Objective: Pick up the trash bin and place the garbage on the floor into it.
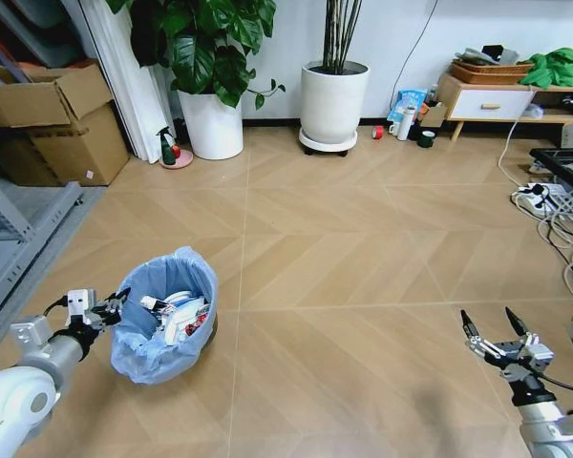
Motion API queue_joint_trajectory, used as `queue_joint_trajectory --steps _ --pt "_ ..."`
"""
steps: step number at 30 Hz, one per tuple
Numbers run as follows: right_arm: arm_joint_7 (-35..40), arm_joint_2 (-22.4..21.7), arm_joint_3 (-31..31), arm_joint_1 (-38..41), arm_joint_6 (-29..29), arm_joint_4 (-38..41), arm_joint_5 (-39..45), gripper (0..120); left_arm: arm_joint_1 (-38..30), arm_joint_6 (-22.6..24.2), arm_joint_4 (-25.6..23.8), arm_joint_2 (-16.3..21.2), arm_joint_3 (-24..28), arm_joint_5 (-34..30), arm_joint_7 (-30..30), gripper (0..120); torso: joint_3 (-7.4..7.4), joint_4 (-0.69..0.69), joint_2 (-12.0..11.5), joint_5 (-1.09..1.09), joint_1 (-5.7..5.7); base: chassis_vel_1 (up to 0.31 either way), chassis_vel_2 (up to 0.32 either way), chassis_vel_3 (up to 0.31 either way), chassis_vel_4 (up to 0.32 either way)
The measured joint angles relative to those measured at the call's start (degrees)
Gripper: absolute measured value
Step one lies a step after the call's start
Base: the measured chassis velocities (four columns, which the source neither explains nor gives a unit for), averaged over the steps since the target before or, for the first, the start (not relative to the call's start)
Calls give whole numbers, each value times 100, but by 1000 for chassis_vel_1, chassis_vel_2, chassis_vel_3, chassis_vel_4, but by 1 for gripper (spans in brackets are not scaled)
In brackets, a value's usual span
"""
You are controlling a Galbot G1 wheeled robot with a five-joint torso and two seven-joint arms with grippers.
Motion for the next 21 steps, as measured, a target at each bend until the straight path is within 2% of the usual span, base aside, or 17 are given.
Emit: queue_joint_trajectory --steps 12,21 --pt "-66 30 2 5 45 3 11 100 4 0 10 -23 -1 13 -6 0 0 0 0 -1 -1 181 -182 -181 179" --pt "-178 43 30 0 144 -35 44 100 -43 -28 274 -135 0 48 -40 0 0 1 0 -1 0 53 -53 -50 48"
